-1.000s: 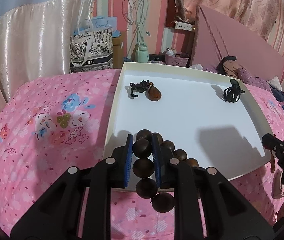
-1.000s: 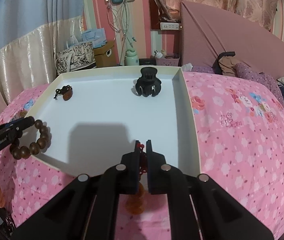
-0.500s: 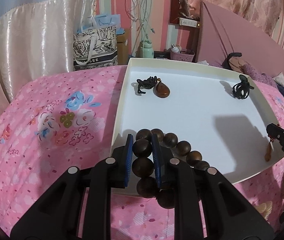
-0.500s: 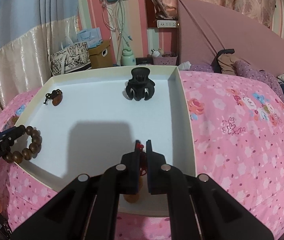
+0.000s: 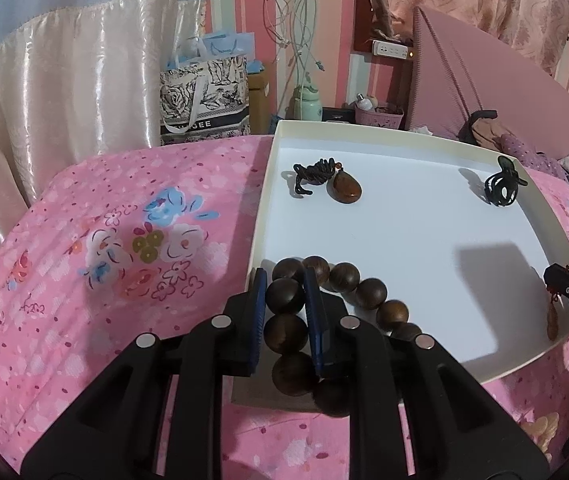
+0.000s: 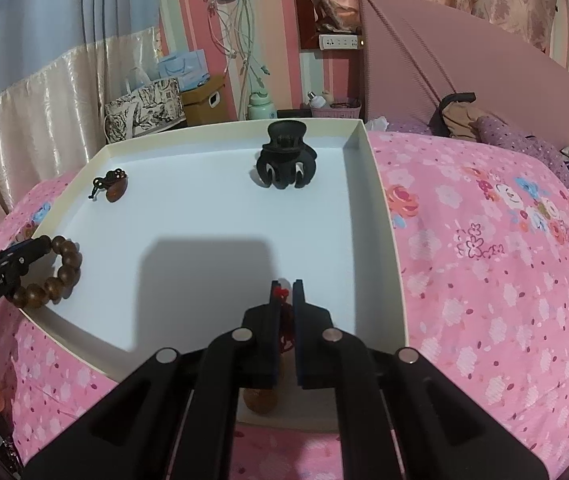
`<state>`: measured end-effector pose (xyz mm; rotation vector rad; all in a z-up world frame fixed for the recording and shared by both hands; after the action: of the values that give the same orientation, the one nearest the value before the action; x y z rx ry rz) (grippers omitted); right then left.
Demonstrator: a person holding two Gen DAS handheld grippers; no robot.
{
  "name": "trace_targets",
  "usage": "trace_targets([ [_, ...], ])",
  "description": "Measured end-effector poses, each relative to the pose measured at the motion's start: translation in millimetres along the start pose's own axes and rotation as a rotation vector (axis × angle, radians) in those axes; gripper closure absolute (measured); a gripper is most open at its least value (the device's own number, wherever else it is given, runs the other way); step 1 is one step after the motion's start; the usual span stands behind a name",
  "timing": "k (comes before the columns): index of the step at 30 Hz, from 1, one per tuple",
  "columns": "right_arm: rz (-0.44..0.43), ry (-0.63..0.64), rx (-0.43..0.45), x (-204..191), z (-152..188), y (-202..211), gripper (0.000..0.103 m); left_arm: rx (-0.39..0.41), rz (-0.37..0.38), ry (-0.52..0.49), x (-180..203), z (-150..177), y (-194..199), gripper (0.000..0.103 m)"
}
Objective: Organize jewelry
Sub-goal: 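Lower the bracelet and tassel pendant into the tray and open both grippers, then withdraw both grippers from the tray toward the remaining jewelry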
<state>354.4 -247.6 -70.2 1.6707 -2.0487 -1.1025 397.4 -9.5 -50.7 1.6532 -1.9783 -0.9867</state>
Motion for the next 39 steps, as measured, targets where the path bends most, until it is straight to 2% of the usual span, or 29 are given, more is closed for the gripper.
trace_targets([
  [15,0.015,0.012,-0.014,-1,5,-5,0.094,-0.002,-0.038,-0.036,6,3,1,0.085],
  [18,0.021,0.017,-0.014,-2,5,-6,0.092,-0.001,-0.037,-0.042,6,3,2,0.08],
  [20,0.021,0.032,-0.013,-5,7,-6,0.084,0.004,-0.031,-0.046,8,2,3,0.067],
  [25,0.033,0.084,-0.008,-13,10,-4,0.068,0.009,-0.015,-0.06,13,3,6,0.058],
  [27,0.045,0.096,0.009,-14,10,-1,0.052,0.016,-0.005,-0.058,13,2,8,0.054],
  [28,0.054,0.095,0.021,-13,8,1,0.04,0.024,0.006,-0.054,14,2,10,0.05],
  [31,0.039,0.078,0.037,-10,5,7,0.039,0.044,0.027,-0.048,15,0,15,0.042],
  [34,0.025,0.058,0.044,-6,3,9,0.035,0.063,-0.008,-0.049,13,-2,20,0.025],
  [37,0.022,0.052,0.056,-6,1,10,0.034,0.081,0.008,-0.027,10,-4,25,0.023],
  [39,0.027,0.056,0.068,-7,1,11,0.023,0.081,0.016,-0.015,8,-4,26,0.022],
])
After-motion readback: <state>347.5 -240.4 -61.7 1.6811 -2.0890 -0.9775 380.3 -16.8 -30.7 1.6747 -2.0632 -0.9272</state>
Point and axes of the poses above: each gripper's, at about its wrist camera, not at the fingertips, and y roughly against the way its jaws point, x to its right, z to its underside, the point moved 8 cm from there along -y, roughly the way its jaws point, and after that the axes turned 11 degrees about -y, right-handed, at the moved point
